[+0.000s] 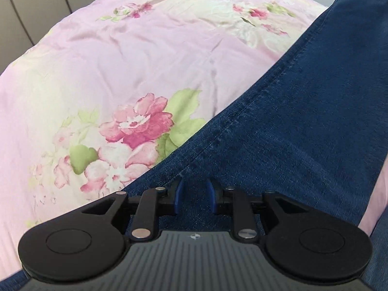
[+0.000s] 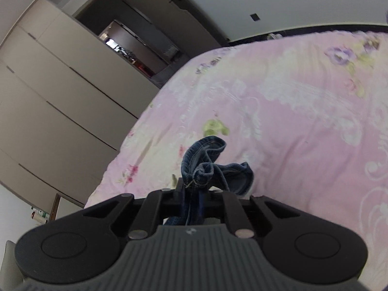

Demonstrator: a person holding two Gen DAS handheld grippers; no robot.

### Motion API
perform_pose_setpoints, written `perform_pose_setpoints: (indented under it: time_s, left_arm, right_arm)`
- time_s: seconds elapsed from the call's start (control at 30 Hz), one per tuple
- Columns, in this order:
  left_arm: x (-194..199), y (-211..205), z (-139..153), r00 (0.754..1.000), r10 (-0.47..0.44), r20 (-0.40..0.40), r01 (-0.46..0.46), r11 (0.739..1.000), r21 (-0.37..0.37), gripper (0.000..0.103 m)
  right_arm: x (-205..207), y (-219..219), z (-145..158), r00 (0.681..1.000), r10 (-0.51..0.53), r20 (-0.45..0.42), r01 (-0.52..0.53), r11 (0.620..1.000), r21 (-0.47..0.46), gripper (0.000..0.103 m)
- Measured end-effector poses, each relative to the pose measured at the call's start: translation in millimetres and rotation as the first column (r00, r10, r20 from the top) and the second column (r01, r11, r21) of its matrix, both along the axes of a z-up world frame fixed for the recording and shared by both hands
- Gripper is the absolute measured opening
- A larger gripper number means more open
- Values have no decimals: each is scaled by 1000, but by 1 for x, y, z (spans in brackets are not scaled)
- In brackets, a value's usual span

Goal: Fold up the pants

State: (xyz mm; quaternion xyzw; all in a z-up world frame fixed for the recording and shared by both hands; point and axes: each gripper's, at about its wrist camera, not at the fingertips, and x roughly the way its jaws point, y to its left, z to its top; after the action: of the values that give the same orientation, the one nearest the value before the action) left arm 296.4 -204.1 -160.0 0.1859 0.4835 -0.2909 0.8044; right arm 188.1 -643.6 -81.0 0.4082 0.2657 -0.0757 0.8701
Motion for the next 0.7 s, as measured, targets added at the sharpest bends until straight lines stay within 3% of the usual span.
perform_pose_setpoints:
  time_s: [0.13,0.2,0.37,0.47,0.57,0.7]
  left_arm:
    - [-16,25,27,1000,23,20,-22,999,-37,28]
    - [-29,52,52,998,66,20,-63,993,-98,28]
    - [-69,134,105,975,216,-43,-220,942,-254,28]
    - [-96,179,120,951,303,-58,-307,908,-286,32]
    - [-118,218,120,921,381,-86,-388,872,-298,34]
    - [-141,269,97,849,500,-173,-528,785,-323,34]
  right_arm:
    - [14,49,67,991,115,64,-109,990,-87,5]
    - [22,79,93,982,174,77,-164,978,-126,5]
    - [45,174,134,946,312,89,-294,940,-174,5]
    - [58,241,134,914,400,69,-379,901,-210,5]
    - [70,303,116,877,479,31,-465,864,-193,5]
    - [74,393,70,811,583,-42,-580,794,-184,5]
